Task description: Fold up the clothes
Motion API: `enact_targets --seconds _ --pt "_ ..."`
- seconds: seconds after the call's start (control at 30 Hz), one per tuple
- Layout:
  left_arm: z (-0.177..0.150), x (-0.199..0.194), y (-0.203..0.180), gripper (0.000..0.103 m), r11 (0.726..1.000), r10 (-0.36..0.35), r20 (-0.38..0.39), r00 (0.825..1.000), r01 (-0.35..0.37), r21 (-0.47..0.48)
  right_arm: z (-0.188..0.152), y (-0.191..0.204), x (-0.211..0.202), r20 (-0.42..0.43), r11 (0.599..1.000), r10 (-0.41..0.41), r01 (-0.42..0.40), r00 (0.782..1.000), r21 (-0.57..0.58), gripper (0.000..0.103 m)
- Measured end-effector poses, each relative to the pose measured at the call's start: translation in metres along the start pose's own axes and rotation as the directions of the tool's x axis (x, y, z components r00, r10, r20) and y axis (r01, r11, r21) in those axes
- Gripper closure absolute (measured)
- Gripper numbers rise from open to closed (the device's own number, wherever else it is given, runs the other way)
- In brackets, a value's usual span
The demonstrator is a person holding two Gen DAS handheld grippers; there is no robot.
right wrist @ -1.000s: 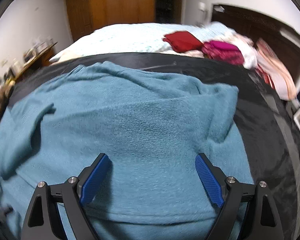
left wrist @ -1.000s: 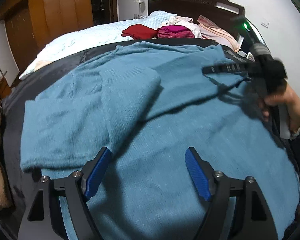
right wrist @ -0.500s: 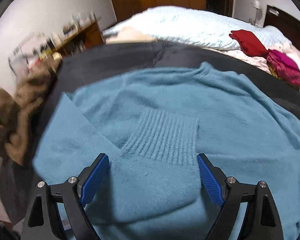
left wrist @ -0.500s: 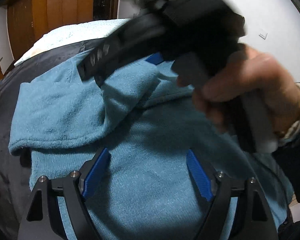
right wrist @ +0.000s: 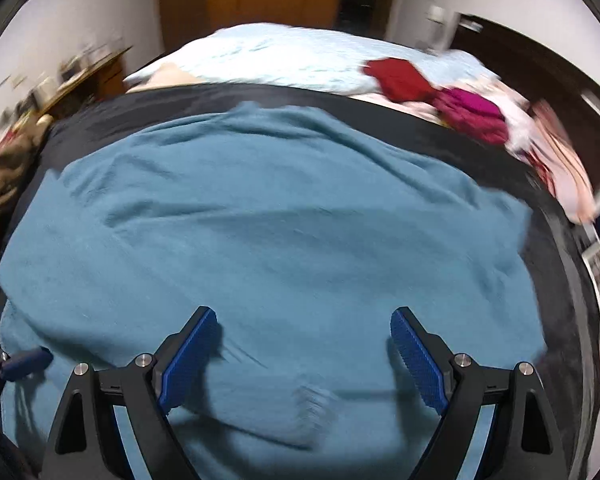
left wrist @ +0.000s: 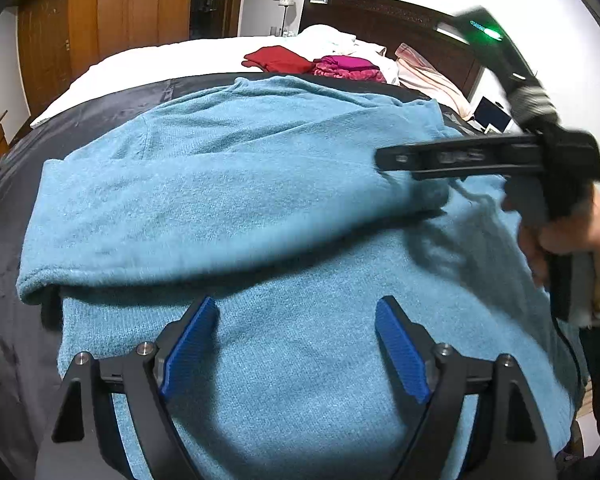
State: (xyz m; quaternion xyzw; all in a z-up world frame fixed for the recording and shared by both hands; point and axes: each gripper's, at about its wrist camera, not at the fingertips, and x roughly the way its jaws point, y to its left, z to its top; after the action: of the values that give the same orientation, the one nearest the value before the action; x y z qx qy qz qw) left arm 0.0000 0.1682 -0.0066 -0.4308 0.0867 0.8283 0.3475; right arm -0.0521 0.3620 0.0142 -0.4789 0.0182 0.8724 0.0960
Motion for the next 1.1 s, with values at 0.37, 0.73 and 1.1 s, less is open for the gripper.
enact_targets --seconds 0.37,0.73,1.1 --pt "0.002 0.001 0.003 0.017 1.000 -0.015 0.005 1.000 0.015 -0.015 -0.020 -0.008 -0.007 0.016 0.976 0.182 -0.183 0.983 0.120 0.013" --pt "0.003 -0.002 0.015 0.017 0.996 -0.049 0.018 0.999 0.050 -0.075 -0.043 0.027 -0.026 0.086 0.987 0.125 -0.116 0.988 -0.109 0.090" --pt "0.022 0.000 0.010 0.017 0.973 -0.208 -0.031 0.978 0.204 -0.104 -0.004 -0.014 -0.064 0.262 0.994 0.110 -0.106 0.959 -0.029 0.092"
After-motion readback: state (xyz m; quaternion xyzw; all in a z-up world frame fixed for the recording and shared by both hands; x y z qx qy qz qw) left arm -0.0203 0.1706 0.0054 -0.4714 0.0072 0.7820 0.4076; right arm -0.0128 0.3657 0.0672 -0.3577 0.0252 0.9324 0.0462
